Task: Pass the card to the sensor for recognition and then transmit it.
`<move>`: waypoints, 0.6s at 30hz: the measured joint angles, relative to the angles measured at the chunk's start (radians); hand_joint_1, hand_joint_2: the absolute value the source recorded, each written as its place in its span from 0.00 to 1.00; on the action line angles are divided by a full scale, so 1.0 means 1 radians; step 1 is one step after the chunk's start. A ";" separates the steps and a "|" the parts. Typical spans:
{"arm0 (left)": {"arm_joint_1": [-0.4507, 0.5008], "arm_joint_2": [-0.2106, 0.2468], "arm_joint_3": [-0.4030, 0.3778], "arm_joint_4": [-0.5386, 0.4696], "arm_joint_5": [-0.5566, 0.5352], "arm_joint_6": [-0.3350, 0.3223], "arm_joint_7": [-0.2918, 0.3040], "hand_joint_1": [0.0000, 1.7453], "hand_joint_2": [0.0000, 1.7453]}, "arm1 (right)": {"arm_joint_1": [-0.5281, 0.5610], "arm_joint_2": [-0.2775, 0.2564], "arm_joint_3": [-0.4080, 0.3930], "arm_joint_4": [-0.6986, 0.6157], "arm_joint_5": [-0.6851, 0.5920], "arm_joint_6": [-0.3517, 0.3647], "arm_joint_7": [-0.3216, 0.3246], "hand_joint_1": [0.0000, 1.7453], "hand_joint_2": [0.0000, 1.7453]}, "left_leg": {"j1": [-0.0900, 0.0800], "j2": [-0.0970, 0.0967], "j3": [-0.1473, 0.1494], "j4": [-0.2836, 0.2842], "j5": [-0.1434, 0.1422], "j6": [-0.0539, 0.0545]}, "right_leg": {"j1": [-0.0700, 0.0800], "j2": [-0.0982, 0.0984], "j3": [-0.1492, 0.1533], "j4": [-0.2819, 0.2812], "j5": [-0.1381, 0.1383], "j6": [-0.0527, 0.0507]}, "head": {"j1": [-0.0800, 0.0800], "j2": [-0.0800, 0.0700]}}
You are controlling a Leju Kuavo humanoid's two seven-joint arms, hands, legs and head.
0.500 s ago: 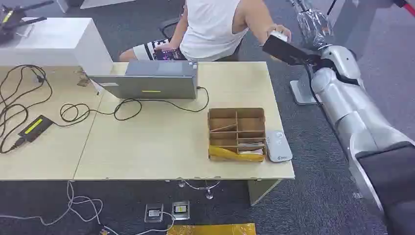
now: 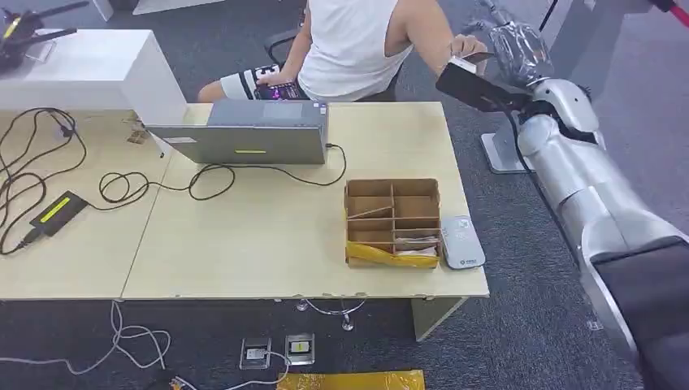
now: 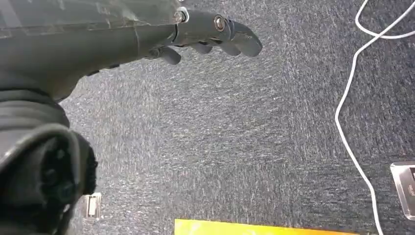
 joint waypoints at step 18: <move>0.000 -0.007 0.000 0.000 0.010 0.001 -0.007 0.00 0.00 | 0.015 0.000 0.001 0.000 -0.019 0.005 -0.010 1.00 1.00 | 0.000 0.000 0.000 0.000 0.000 0.000 | 0.000 0.000 0.000 0.000 0.000 0.000 | 0.000 0.000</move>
